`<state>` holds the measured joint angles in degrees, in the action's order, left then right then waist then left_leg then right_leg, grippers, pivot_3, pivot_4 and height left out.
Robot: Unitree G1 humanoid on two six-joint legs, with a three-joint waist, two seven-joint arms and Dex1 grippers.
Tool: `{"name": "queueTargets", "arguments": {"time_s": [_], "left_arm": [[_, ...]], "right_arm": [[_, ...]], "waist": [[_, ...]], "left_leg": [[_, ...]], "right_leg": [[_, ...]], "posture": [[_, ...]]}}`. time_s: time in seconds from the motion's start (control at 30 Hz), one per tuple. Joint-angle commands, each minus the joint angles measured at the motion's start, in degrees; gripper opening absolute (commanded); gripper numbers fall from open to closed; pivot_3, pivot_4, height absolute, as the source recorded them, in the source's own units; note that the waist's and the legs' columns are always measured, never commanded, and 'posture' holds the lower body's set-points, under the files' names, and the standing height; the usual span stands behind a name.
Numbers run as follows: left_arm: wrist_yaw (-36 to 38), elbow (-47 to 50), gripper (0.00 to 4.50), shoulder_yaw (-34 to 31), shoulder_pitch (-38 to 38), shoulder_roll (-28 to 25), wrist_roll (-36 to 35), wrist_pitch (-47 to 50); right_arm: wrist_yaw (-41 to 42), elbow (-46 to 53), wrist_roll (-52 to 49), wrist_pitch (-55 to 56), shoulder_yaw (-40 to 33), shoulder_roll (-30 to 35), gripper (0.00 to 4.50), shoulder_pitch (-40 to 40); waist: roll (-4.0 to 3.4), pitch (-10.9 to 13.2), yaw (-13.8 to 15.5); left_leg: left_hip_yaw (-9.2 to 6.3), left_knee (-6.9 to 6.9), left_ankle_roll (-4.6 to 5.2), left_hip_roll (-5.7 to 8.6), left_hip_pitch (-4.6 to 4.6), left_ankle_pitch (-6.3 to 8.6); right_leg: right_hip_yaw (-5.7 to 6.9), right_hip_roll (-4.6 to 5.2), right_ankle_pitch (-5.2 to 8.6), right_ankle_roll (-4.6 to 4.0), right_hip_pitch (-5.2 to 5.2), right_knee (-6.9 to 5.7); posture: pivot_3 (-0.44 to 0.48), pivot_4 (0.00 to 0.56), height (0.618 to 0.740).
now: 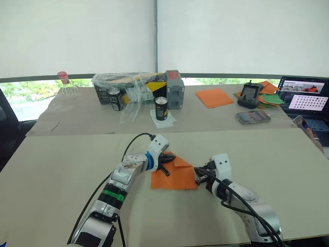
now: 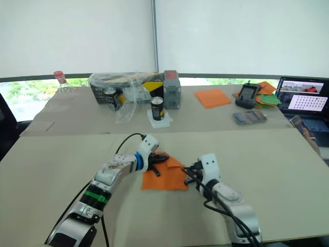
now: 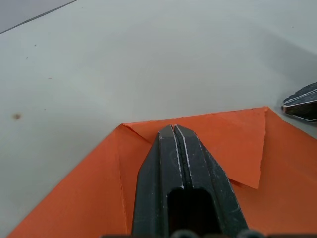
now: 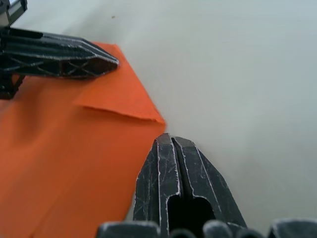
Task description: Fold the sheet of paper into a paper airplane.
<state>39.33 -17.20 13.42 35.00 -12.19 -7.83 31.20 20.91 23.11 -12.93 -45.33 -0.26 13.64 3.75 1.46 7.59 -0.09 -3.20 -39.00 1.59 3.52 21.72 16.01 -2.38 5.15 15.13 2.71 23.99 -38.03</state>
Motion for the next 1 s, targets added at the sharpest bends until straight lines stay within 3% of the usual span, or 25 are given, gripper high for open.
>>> {"name": "queueTargets", "arguments": {"time_s": [0.03,0.3,0.63,1.0], "left_arm": [[-0.03,0.32,0.00,0.25,-0.90,-0.36,0.57,0.79],[0.05,1.22,0.00,-0.15,-0.55,-0.61,0.32,0.74],[-1.36,5.20,0.00,-1.22,-2.54,-2.07,0.33,2.51],[-5.46,12.30,0.00,-8.61,-4.59,-7.29,-1.61,6.64]], "right_arm": [[0.50,3.09,-0.95,2.97,-1.48,1.32,0.03,1.13],[2.31,-1.34,4.81,8.51,7.00,6.22,0.03,7.83],[1.80,-13.60,8.45,9.52,14.02,2.31,0.03,14.76],[4.21,-15.22,10.14,6.87,18.51,2.31,0.03,14.82]], "waist": [[0.00,0.00,-0.10],[0.00,0.01,-0.61],[0.00,0.01,-0.65],[0.00,0.01,-1.13]], "left_leg": [[0.01,0.00,0.00,0.00,0.02,0.00],[0.02,0.01,-0.02,-0.03,0.06,-0.01],[0.02,0.01,-0.05,-0.01,0.23,-0.03],[0.02,0.06,-0.06,-0.11,0.13,-0.03]], "right_leg": [[-0.01,0.00,0.00,0.00,0.02,0.00],[0.00,-0.05,0.00,0.00,0.10,-0.02],[-0.01,-0.02,0.00,0.00,0.25,-0.01],[-0.02,-0.08,0.00,0.00,0.23,-0.04]], "posture": [[0.000,0.150,0.740],[0.000,0.150,0.740],[0.000,0.150,0.740],[0.000,0.150,0.740]]}}
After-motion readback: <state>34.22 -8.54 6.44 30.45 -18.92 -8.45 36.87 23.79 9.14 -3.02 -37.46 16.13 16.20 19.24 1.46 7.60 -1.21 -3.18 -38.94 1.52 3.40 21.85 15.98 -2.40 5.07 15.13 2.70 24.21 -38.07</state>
